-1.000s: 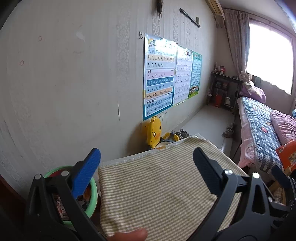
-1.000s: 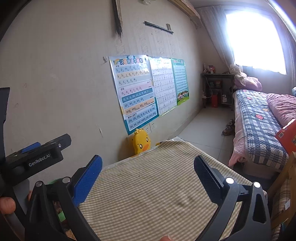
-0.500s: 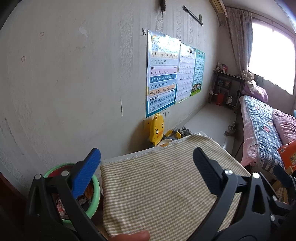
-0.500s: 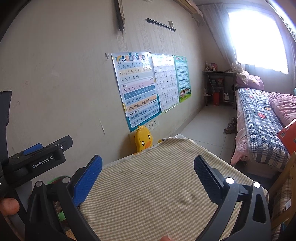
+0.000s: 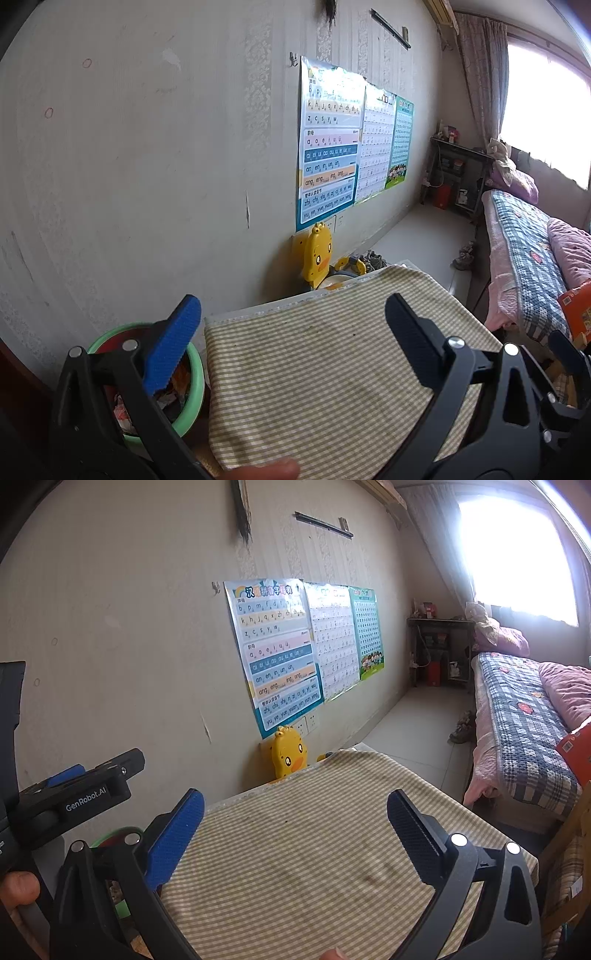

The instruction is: Collect trash

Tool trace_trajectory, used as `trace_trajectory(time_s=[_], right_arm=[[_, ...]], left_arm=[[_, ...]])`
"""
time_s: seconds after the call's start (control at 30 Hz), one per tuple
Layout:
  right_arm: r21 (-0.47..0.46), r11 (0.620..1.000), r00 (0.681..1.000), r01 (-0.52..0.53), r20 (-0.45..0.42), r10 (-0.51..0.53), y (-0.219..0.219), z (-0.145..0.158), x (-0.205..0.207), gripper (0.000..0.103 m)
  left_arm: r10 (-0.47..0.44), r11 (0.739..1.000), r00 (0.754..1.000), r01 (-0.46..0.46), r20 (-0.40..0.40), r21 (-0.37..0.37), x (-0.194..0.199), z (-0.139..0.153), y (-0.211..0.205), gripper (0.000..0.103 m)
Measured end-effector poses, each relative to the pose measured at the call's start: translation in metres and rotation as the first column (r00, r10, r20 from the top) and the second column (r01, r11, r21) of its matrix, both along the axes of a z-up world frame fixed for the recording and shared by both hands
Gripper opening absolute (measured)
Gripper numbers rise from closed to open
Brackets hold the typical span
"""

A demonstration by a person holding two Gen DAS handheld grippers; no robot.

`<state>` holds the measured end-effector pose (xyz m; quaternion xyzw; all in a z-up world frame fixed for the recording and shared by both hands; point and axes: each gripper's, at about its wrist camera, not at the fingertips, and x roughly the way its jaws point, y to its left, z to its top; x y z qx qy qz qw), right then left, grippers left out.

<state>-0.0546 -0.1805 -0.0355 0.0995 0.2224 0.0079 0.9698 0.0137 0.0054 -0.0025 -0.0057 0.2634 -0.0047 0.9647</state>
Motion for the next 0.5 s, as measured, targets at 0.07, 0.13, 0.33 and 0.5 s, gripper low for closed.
trace_trajectory(time_s=[0.07,0.13,0.33,0.5], right_arm=[[0.001,1.0,1.0,0.0,-0.004,0.0,0.0002,-0.0008,0.0008,0.095],[0.003,1.0,1.0,0.001,-0.008,-0.001,0.0001,-0.0021,0.0017,0.095],[0.008,1.0,1.0,0.006,-0.019,-0.006,-0.0021,-0.005,0.0046,0.095],[0.013,1.0,0.999,0.007,-0.033,-0.006,-0.0038,-0.01,0.0072,0.095]], left_arm=[[-0.001,1.0,1.0,0.001,-0.002,0.002,0.0008,-0.0002,-0.0009,0.098],[-0.004,1.0,1.0,0.004,-0.005,0.003,0.0014,-0.0008,-0.001,0.098],[-0.009,1.0,1.0,0.009,-0.019,0.008,0.0042,-0.0061,-0.0031,0.098],[-0.01,1.0,1.0,0.01,-0.028,0.009,0.0069,-0.0092,-0.0028,0.098]])
